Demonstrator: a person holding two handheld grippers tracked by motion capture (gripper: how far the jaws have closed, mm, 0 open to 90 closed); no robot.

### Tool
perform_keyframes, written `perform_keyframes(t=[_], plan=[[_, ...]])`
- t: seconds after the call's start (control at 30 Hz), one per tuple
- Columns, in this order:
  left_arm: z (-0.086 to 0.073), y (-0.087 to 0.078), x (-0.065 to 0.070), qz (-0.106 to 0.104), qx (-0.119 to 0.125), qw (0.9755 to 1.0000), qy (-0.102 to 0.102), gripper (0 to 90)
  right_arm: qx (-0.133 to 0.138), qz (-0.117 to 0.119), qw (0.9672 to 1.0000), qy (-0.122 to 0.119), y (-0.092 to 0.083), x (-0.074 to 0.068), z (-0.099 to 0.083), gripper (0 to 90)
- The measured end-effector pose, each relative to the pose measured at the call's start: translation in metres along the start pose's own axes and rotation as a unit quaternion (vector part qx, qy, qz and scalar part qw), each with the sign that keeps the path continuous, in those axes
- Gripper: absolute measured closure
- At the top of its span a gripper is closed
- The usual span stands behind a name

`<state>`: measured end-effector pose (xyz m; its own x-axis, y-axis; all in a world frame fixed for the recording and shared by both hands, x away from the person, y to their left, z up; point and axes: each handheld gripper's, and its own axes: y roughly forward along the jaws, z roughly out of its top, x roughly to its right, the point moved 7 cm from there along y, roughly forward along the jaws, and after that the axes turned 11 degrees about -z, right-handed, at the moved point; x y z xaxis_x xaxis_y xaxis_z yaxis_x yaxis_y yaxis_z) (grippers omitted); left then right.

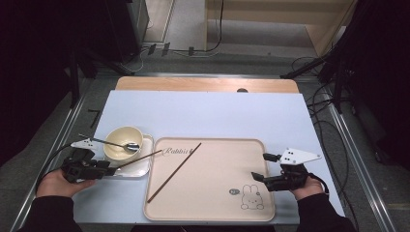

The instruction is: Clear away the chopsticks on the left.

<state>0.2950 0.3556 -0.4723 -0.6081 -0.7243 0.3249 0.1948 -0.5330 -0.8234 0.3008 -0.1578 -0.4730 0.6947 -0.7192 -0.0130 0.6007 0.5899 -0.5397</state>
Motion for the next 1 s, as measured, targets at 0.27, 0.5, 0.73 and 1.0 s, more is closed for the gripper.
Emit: perform_keyframes(t=[0.27, 0.5, 0.73, 1.0], plan=[[0.000, 0.012, -0.006, 0.010, -0.024, 0.9996, 0.008, 61.5, -0.003, -0.005, 1.0000, 0.002, -0.003, 0.001, -0.003, 21.4], [0.000, 0.018, -0.009, 0.001, -0.031, 0.9993, 0.020, 65.6, -0.004, -0.011, 0.9999, 0.007, -0.006, 0.003, -0.005, 21.4], [0.002, 0.020, -0.009, -0.004, -0.036, 0.9988, 0.031, 70.0, -0.007, -0.013, 0.9999, 0.008, -0.009, 0.003, -0.007, 21.4], [0.002, 0.018, -0.003, -0.026, -0.037, 0.9981, 0.043, 75.9, -0.005, -0.015, 0.9998, 0.008, -0.010, 0.004, -0.007, 21.3]])
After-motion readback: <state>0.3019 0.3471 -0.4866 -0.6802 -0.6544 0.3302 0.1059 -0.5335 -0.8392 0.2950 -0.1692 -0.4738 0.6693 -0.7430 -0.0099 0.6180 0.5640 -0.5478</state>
